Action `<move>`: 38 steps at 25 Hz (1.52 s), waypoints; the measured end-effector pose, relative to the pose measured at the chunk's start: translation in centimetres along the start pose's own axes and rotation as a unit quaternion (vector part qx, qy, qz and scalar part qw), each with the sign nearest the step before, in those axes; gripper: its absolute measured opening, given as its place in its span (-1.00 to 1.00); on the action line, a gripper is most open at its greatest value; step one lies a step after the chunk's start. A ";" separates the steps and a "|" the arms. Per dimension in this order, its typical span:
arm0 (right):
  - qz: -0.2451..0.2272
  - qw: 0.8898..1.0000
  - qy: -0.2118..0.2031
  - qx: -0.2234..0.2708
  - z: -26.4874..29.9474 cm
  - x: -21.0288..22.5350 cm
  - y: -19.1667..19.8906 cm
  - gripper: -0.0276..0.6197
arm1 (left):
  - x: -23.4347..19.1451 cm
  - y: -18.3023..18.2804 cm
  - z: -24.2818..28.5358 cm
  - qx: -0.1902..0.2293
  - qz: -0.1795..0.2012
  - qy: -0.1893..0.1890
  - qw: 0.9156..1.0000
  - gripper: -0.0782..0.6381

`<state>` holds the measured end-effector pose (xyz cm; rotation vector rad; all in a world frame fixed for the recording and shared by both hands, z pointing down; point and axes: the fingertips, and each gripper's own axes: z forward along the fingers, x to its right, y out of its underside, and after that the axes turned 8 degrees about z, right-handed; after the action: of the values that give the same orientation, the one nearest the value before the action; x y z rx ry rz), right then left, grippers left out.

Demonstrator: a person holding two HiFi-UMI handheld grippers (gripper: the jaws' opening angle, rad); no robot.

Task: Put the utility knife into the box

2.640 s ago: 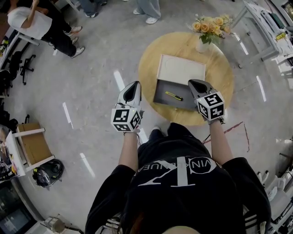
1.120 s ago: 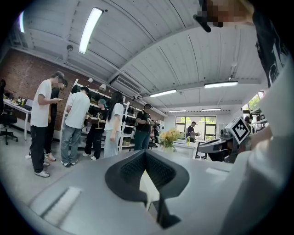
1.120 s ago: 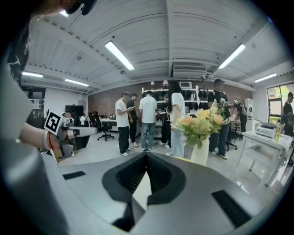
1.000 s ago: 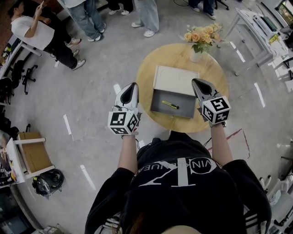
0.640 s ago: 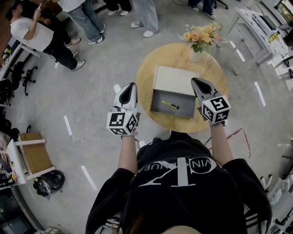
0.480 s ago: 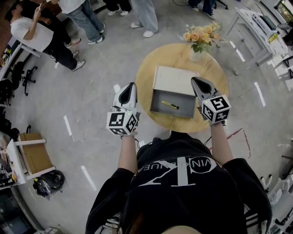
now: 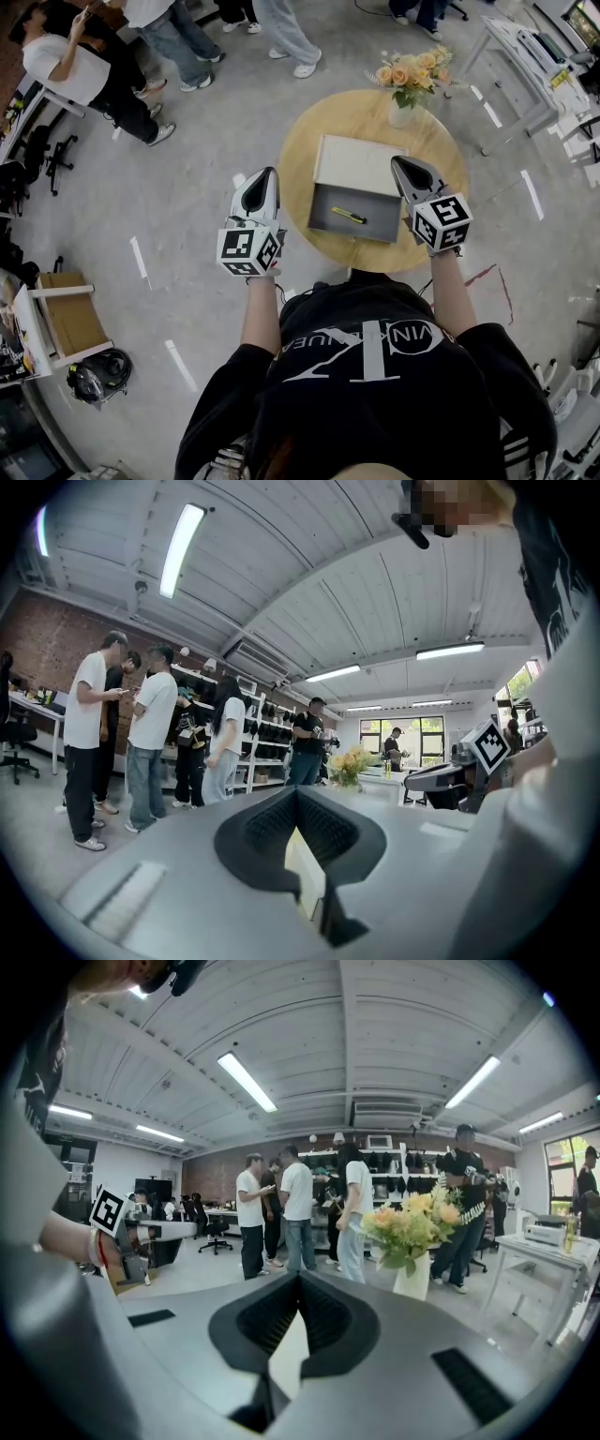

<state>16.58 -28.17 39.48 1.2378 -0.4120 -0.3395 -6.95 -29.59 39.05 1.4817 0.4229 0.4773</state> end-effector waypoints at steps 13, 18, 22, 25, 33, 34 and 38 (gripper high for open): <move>0.009 1.000 0.003 0.002 -0.2 0.3 0.2 -0.87 | 0.1 0.1 0.1 -0.003 0.001 0.002 1.000 -0.76; 0.008 1.000 0.004 0.002 -0.2 0.3 0.3 -0.87 | 0.2 0.2 0.2 -0.003 0.001 0.003 1.000 -0.76; 0.007 1.000 0.004 0.000 -0.1 0.3 0.4 -0.87 | 0.2 0.3 0.2 -0.004 0.000 0.004 1.000 -0.76; 0.007 1.000 0.005 -0.001 -0.2 0.2 0.4 -0.87 | 0.1 0.2 0.2 -0.004 0.000 0.004 1.000 -0.76; 0.007 1.000 0.004 -0.003 -0.2 0.1 0.5 -0.87 | 0.0 0.2 0.1 -0.005 -0.002 0.004 1.000 -0.76; 0.007 1.000 0.004 -0.003 -0.2 0.0 0.5 -0.87 | 0.0 0.2 0.1 -0.005 -0.002 0.004 1.000 -0.76; 0.007 1.000 0.003 -0.005 -0.1 0.0 0.6 -0.87 | 0.0 0.3 0.2 -0.004 -0.002 0.006 1.000 -0.76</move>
<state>16.63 -27.88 40.03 1.2261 -0.4130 -0.3261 -6.85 -29.69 39.36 1.4703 0.4327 0.4833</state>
